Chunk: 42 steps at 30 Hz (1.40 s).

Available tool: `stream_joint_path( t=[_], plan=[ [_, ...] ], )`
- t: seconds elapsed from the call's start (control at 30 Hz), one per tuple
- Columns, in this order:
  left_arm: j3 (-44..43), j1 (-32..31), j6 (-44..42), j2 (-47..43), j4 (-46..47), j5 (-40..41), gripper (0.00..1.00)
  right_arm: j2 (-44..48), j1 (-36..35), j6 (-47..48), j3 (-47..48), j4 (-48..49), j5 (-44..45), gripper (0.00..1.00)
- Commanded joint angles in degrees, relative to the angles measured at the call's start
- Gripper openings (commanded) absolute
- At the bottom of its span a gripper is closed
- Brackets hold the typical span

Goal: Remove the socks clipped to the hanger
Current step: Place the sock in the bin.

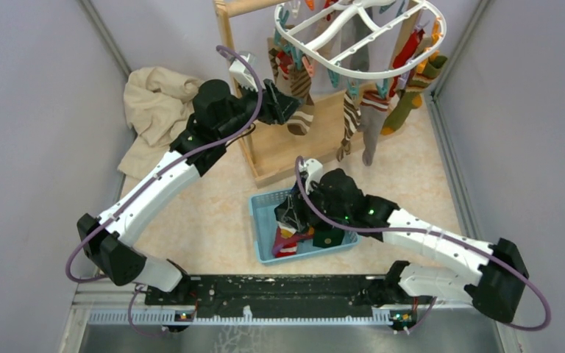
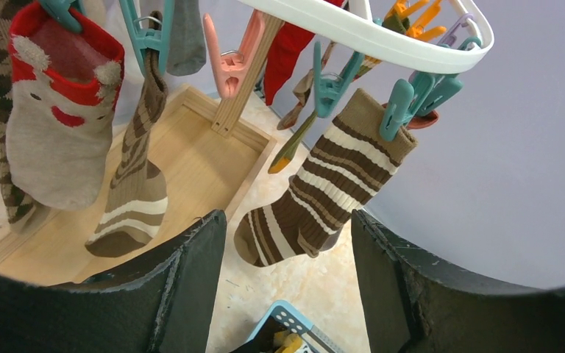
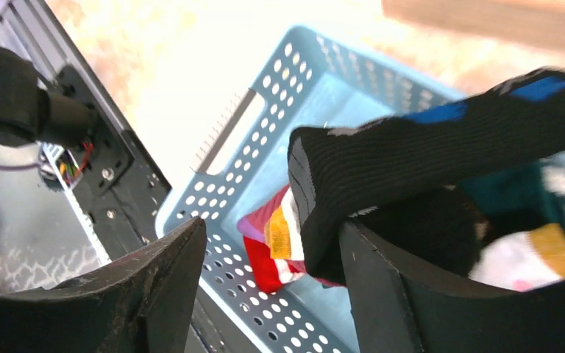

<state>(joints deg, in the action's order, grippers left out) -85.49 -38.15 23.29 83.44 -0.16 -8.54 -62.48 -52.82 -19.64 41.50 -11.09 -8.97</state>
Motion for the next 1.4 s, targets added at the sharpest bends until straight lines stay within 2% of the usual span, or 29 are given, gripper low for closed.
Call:
stream_joint_path(
  t=[0.0,0.13,0.23,0.33,0.4,0.63,0.8,1.0,1.23,1.3,1.37],
  plan=[
    [-0.5,-0.2,-1.0,-1.2,-1.3,0.4,0.69,4.4,-0.4,2.1,7.9,-10.9,5.3,0.68],
    [-0.6,-0.1,-1.3,-1.3,-1.5,0.4,0.69,5.7,-0.4,2.7,10.6,-15.9,9.4,0.67],
    [-0.6,-0.2,-1.2,-1.3,-1.5,0.4,0.69,5.1,-0.4,2.7,11.0,-15.3,12.6,0.56],
    [-1.0,-0.1,-1.3,-1.1,-1.8,0.4,0.69,2.7,-0.4,2.6,11.7,-13.8,15.3,0.4],
    [-1.0,-0.1,-1.3,-1.2,-2.0,0.5,0.69,1.2,-0.4,2.8,11.6,-11.2,17.7,0.36],
    [0.2,-0.1,-1.2,-1.9,-2.0,0.9,0.7,-8.8,0.5,2.8,12.3,-4.7,18.4,0.35],
    [0.8,-0.2,-1.8,-2.7,-2.2,1.7,0.71,-13.1,0.4,1.3,6.4,-1.0,15.3,0.29],
    [1.4,-0.1,-2.0,-2.7,-2.0,1.8,0.71,-10.6,-1.4,-1.4,-3.1,2.2,11.8,0.23],
    [1.3,-0.1,-2.1,-2.1,-1.8,1.8,0.71,-5.5,-3.0,-3.9,-9.7,0.5,10.4,0.21],
    [1.3,-0.1,-2.1,-2.0,-1.8,1.9,0.71,-2.7,-3.0,-4.0,-9.6,-1.4,11.7,0.22],
    [1.2,-0.1,-2.1,-1.9,-1.8,1.9,0.72,0.7,-3.0,-3.8,-7.8,-4.4,13.9,0.27]
  ],
)
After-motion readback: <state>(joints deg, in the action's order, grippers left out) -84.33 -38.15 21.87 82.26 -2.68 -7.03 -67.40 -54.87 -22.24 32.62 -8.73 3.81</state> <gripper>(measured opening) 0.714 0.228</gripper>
